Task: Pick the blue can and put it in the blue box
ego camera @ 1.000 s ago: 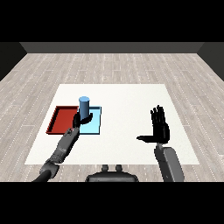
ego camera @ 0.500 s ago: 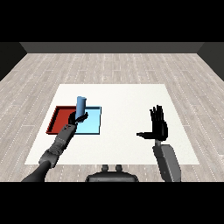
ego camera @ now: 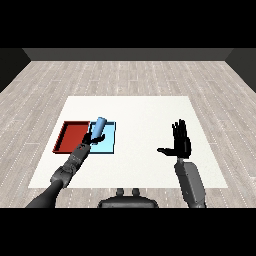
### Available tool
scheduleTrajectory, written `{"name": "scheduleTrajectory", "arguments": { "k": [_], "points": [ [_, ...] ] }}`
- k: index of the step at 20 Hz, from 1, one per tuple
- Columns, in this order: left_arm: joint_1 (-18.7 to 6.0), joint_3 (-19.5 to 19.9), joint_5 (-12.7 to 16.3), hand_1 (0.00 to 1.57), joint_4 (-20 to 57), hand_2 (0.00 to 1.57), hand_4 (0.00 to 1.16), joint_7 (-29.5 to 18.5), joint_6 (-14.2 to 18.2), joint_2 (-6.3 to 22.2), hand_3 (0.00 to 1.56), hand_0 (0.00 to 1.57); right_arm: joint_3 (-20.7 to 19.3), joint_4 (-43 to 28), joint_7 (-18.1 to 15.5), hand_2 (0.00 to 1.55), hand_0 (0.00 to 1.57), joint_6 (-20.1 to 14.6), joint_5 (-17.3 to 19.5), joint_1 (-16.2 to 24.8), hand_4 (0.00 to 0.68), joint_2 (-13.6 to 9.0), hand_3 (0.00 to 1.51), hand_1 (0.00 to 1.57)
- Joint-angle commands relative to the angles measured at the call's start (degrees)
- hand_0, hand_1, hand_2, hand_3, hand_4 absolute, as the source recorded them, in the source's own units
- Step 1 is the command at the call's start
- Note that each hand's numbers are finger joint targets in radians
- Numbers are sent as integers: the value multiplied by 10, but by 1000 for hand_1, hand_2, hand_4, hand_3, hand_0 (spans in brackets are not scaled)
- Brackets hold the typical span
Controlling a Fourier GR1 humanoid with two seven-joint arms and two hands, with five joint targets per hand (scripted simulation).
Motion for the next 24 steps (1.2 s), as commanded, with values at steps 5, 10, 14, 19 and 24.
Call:
{"name": "scheduleTrajectory", "arguments": {
  "k": [5,10,14,19,24],
  "points": [
    [18,2,-8,1447,42,1387,515,31,-23,-19,0,1447,15,16,-29,0,0,7,15,6,0,25,0,0],
    [16,-6,-25,0,46,0,0,47,15,-22,0,0,-1,6,-23,0,0,17,2,7,0,16,0,0],
    [30,26,1,0,11,0,0,-13,77,5,0,0,-4,-19,-19,0,0,29,-6,27,0,11,0,0],
    [30,87,54,0,-105,0,0,-167,167,-10,0,0,-6,-14,-6,0,0,22,-19,-1,0,23,0,0],
    [105,96,76,0,-222,0,0,-325,49,-16,0,0,-22,-34,0,0,0,44,-38,28,0,4,0,0]
  ]
}}
